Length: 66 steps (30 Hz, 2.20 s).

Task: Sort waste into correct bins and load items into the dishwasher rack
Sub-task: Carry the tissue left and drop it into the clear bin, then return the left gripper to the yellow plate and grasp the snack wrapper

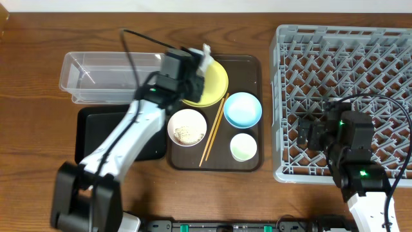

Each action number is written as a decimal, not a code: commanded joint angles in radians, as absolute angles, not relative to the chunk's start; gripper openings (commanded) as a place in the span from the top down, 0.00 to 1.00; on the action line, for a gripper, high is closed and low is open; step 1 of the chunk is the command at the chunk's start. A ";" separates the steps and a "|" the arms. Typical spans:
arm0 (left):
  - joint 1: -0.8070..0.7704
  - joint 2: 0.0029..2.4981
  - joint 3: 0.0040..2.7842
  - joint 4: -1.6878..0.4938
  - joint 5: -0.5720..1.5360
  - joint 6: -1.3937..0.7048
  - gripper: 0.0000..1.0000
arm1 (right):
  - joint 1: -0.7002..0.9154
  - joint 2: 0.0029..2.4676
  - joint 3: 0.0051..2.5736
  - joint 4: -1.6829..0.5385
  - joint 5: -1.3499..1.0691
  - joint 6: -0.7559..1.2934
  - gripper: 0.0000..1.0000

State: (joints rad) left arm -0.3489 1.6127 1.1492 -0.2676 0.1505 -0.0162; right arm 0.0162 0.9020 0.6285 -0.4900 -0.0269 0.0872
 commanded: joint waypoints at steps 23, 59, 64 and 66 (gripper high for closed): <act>-0.029 1.589 1.162 -0.410 0.014 -0.607 0.53 | 0.005 0.897 0.652 -0.491 -0.031 0.089 0.01; -0.331 1.924 1.162 -0.027 0.156 0.100 0.25 | 0.005 0.897 0.652 -0.491 -0.031 0.097 0.01; -0.331 1.971 1.162 -0.024 0.113 0.100 0.25 | 0.005 0.897 0.652 -0.491 -0.031 0.097 0.01; -0.331 1.982 1.162 -0.025 0.112 0.100 0.25 | 0.005 0.897 0.651 -0.490 -0.031 0.097 0.01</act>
